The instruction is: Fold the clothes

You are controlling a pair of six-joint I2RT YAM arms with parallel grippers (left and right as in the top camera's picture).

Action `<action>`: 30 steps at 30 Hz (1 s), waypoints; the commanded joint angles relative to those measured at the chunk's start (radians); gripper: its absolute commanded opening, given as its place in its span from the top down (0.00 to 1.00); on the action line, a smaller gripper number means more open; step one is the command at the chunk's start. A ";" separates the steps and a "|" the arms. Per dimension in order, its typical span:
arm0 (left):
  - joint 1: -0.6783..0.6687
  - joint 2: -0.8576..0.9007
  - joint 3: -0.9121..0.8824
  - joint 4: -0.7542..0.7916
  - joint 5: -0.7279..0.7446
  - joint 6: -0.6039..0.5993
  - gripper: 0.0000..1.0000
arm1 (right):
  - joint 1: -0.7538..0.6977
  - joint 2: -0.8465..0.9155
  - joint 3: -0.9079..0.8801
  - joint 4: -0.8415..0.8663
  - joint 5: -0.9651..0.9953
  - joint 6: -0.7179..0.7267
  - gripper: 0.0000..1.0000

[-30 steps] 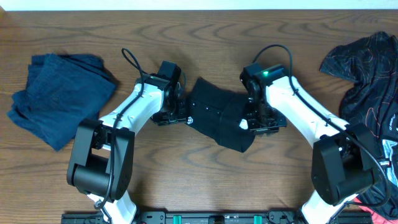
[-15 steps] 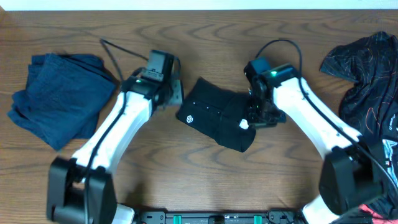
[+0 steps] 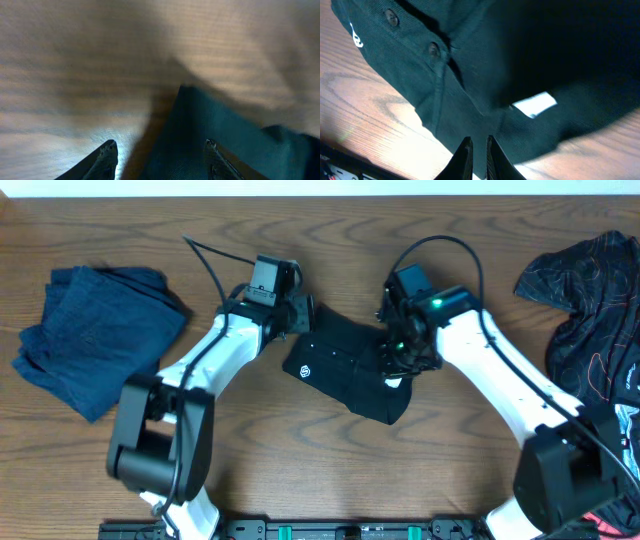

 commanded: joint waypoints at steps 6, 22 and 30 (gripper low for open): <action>0.002 0.055 -0.001 -0.141 0.049 0.062 0.44 | 0.030 0.140 -0.015 0.040 -0.041 -0.022 0.92; -0.011 0.051 -0.003 -0.819 -0.090 -0.282 0.76 | 0.028 0.251 -0.014 0.262 0.263 -0.100 0.91; -0.022 -0.160 -0.002 -0.834 -0.122 -0.336 0.74 | 0.029 0.231 0.061 0.315 0.263 -0.150 0.91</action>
